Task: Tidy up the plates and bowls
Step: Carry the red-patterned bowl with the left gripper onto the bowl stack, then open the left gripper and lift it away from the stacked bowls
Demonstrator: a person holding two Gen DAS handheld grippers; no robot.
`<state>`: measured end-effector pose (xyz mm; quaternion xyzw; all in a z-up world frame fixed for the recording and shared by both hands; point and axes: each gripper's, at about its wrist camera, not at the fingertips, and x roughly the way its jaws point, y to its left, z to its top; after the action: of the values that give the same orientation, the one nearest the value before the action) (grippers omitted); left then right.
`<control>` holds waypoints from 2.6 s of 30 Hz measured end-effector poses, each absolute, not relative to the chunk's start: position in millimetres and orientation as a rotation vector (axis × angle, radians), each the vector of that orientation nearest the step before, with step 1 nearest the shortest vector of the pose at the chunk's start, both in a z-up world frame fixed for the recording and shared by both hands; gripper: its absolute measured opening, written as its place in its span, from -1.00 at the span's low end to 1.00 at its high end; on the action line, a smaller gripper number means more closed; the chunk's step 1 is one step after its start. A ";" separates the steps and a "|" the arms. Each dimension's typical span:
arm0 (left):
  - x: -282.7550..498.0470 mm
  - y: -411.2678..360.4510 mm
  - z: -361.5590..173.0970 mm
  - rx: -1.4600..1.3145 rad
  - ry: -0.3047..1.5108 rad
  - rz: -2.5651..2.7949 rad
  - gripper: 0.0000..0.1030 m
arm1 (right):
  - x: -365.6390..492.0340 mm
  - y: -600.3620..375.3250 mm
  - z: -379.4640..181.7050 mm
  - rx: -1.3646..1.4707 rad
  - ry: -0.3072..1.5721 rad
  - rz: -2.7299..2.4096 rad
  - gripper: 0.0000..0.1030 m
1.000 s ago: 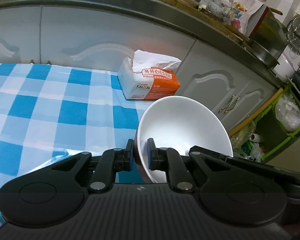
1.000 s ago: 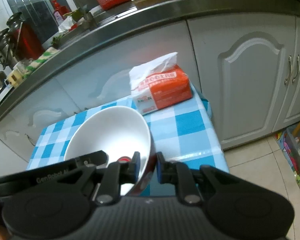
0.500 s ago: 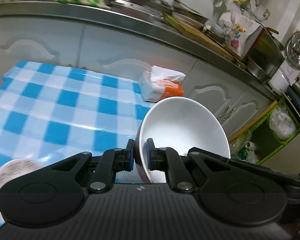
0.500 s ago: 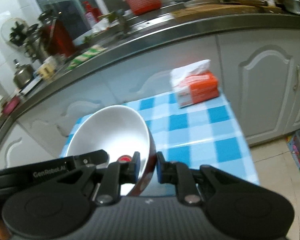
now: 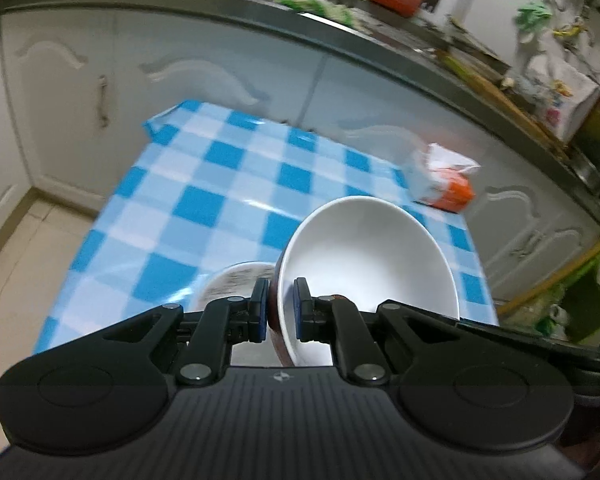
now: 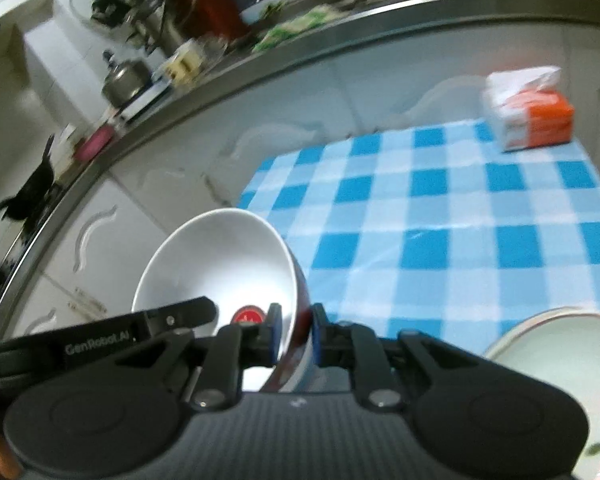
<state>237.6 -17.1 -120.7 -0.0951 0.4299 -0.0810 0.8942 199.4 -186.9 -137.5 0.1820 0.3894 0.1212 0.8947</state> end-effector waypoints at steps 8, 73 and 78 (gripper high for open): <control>251.1 0.8 -149.2 -0.208 0.942 -0.124 -0.78 | 217.0 -166.3 -162.4 0.382 0.884 0.272 -0.76; 155.1 -26.3 -91.0 0.103 0.906 -0.271 1.00 | 46.1 -219.1 -137.2 0.428 0.846 -0.087 0.51; 124.1 -33.8 -65.8 0.122 0.862 -0.292 1.00 | 11.0 -212.1 -118.9 0.397 0.804 -0.109 0.52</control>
<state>124.1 -33.8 -65.8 0.0590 0.4161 -0.1408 0.8964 11.0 -212.1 -118.9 0.1917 0.3884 -0.0525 0.8998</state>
